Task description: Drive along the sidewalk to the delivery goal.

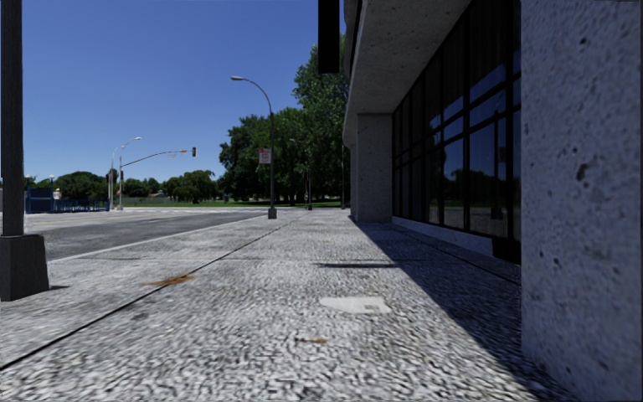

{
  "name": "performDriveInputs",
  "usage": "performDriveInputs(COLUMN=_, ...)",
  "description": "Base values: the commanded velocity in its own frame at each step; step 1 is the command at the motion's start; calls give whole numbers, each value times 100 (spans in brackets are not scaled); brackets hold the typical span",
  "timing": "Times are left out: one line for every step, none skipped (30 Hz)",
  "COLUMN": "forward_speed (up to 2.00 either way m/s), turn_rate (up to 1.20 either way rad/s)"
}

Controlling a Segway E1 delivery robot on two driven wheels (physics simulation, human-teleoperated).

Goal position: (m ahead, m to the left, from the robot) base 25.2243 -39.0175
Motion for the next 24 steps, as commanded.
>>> performDriveInputs(forward_speed=200, turn_rate=0)
performDriveInputs(forward_speed=200, turn_rate=0)
performDriveInputs(forward_speed=200, turn_rate=0)
performDriveInputs(forward_speed=200, turn_rate=0)
performDriveInputs(forward_speed=200, turn_rate=0)
performDriveInputs(forward_speed=200, turn_rate=0)
performDriveInputs(forward_speed=200, turn_rate=0)
performDriveInputs(forward_speed=200, turn_rate=0)
performDriveInputs(forward_speed=200, turn_rate=0)
performDriveInputs(forward_speed=200, turn_rate=0)
performDriveInputs(forward_speed=200, turn_rate=0)
performDriveInputs(forward_speed=200, turn_rate=0)
performDriveInputs(forward_speed=200, turn_rate=0)
performDriveInputs(forward_speed=200, turn_rate=0)
performDriveInputs(forward_speed=200, turn_rate=0)
performDriveInputs(forward_speed=200, turn_rate=0)
performDriveInputs(forward_speed=200, turn_rate=0)
performDriveInputs(forward_speed=200, turn_rate=0)
performDriveInputs(forward_speed=200, turn_rate=0)
performDriveInputs(forward_speed=200, turn_rate=0)
performDriveInputs(forward_speed=200, turn_rate=0)
performDriveInputs(forward_speed=200, turn_rate=0)
performDriveInputs(forward_speed=200, turn_rate=0)
performDriveInputs(forward_speed=200, turn_rate=0)
